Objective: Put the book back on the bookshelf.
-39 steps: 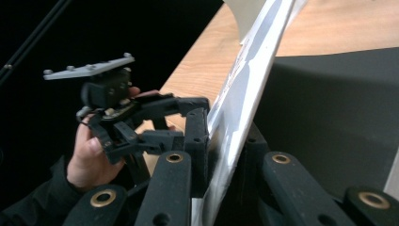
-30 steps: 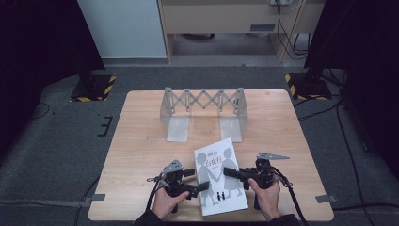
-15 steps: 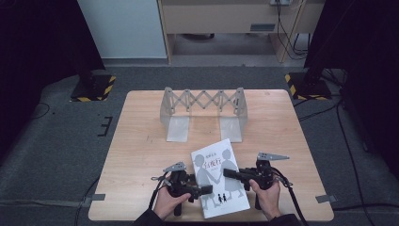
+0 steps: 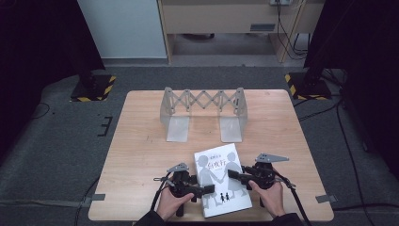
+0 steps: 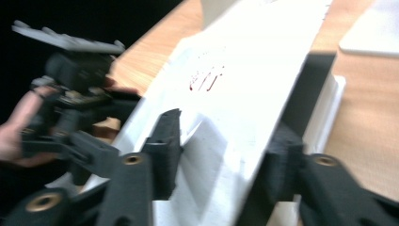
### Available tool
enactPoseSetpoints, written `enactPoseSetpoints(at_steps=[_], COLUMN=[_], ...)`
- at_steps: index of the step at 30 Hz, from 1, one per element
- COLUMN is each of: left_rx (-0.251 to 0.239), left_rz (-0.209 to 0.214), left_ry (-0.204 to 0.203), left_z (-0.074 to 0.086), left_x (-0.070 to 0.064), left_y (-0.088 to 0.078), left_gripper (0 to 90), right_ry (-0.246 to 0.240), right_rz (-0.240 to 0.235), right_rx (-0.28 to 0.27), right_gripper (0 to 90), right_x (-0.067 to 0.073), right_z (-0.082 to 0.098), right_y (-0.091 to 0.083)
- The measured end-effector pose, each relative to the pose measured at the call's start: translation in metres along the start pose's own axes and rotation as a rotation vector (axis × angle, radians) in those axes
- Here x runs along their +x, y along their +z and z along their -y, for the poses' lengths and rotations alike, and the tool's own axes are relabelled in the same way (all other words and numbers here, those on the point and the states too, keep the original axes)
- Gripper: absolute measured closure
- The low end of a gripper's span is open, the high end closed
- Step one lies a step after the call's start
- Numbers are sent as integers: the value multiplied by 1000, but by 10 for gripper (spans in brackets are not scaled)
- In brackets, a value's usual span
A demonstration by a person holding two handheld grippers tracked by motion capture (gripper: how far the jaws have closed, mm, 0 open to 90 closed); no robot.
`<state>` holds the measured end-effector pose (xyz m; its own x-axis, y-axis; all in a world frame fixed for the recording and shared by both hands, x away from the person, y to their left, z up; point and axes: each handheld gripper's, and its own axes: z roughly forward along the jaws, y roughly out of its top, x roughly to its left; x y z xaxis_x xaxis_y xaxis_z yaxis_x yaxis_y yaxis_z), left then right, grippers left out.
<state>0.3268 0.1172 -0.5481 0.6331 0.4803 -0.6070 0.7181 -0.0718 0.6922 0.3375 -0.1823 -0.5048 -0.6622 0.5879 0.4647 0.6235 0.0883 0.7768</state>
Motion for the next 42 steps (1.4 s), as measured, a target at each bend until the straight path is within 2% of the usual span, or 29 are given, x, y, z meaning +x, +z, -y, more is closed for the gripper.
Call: enactPoseSetpoints(at_steps=[1, 4, 5, 7, 8, 11, 12, 14, 15, 16, 19, 21, 23, 27, 29, 36, 40, 41, 42], left_rx=[-1, -5, -12, -25, -25, -26, -24, -24, -33, -33, -34, -33, -33, -32, -31, -40, -54, -74, -87], left_rz=[-2, -5, -11, -11, -11, -19, -28, -30, -27, -25, -26, -28, -26, -28, -29, -38, -34, -20, -16], left_ry=[-2, -6, -14, -29, -29, -30, -29, -30, -41, -45, -44, -42, -42, -41, -41, -49, -69, -110, -131], left_z=[0, 0, 1, 2, 2, 2, 2, 1, 2, 2, 2, 2, 2, 2, 2, 3, 4, 4, 5], left_x=[0, 0, 0, 0, 0, -1, 0, 0, 1, 1, 1, 1, 1, 0, 0, -1, 0, 4, 6], left_y=[0, 0, 0, 0, 0, 0, 0, -1, -1, -1, -1, -1, -1, -1, -1, 0, -1, -3, -3], left_gripper=[56, 56, 60, 68, 70, 85, 105, 121, 122, 125, 125, 125, 126, 126, 125, 124, 144, 167, 192], right_ry=[28, 36, 9, 2, 2, -24, -39, -28, -4, -20, -17, 26, 42, 43, 63, 49, 53, 61, 65], right_rz=[10, 18, 61, 91, 91, 140, 163, 158, 151, 166, 173, 162, 153, 161, 160, 159, 154, 153, 152], right_rx=[-4, 3, 1, 0, 0, 9, 38, 38, 26, 33, 33, 20, 19, 27, 19, 10, 4, 0, -5], right_gripper=[496, 481, 436, 406, 406, 386, 384, 383, 370, 367, 364, 375, 402, 408, 413, 414, 419, 426, 437], right_x=[-1, -1, 1, 2, 2, 1, 0, -1, -4, -4, -4, -6, -5, -4, -3, -4, -4, -4, -4], right_z=[4, 4, 5, 6, 6, 9, 9, 11, 14, 14, 15, 18, 18, 18, 19, 20, 20, 20, 20], right_y=[3, 3, 4, 5, 5, 2, 2, 3, 4, 3, 2, 2, 3, 2, 3, 2, 3, 3, 4])
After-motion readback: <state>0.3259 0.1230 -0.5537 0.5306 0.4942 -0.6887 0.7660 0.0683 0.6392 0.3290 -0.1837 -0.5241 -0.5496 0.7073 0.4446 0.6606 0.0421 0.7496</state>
